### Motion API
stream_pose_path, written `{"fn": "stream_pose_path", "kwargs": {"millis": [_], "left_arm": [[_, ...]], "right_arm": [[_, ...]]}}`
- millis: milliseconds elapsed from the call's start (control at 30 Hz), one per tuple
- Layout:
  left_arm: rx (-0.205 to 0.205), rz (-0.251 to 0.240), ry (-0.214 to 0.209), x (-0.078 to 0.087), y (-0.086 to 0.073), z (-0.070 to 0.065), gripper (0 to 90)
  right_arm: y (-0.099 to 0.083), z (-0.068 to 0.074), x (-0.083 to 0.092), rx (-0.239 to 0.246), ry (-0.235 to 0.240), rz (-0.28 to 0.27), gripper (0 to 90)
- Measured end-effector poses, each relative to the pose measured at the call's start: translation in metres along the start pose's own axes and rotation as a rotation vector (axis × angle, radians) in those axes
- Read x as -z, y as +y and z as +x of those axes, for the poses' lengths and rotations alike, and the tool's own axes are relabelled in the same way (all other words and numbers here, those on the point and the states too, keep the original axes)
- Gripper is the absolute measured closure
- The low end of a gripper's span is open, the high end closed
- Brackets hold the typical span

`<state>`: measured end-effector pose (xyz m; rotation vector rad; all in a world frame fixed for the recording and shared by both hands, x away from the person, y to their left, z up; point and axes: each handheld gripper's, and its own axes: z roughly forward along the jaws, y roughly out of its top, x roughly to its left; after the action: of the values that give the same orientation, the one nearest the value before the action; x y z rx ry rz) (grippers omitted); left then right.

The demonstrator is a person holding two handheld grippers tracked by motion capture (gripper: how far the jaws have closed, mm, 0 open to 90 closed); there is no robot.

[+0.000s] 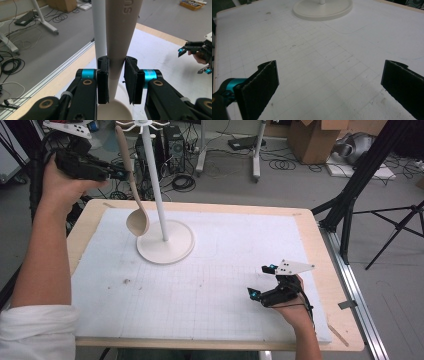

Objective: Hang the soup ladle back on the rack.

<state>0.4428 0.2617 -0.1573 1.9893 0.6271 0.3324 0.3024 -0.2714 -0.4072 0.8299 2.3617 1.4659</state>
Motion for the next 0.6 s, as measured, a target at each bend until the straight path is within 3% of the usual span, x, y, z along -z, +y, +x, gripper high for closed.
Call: {"fn": "stream_pose_path", "kwargs": {"millis": [600], "left_arm": [[0.016,0.051,-0.005,-0.0087,0.0078,0.0020,73.7]], "right_arm": [[-0.0021,0.0003,0.0018,-0.004,0.001,-0.004,0.4]]}}
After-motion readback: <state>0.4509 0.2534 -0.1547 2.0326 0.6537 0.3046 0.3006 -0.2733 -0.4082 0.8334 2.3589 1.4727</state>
